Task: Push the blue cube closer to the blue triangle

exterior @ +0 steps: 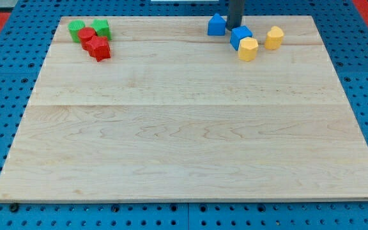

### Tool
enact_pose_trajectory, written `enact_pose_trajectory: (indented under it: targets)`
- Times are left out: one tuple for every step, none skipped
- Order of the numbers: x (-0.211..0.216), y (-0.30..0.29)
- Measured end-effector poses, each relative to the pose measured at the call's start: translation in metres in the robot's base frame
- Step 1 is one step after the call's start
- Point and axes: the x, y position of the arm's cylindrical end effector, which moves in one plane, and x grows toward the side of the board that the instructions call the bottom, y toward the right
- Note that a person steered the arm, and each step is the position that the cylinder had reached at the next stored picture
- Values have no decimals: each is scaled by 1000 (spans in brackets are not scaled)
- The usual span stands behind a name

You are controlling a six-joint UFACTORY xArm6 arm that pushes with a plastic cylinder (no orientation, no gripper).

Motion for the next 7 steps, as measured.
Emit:
enact_pose_trajectory:
  targets:
    - [-7, -19]
    - [-18, -47]
    - [-19, -36]
    - [-19, 27]
    - [31, 56]
    - [55, 22]
    - [54, -38]
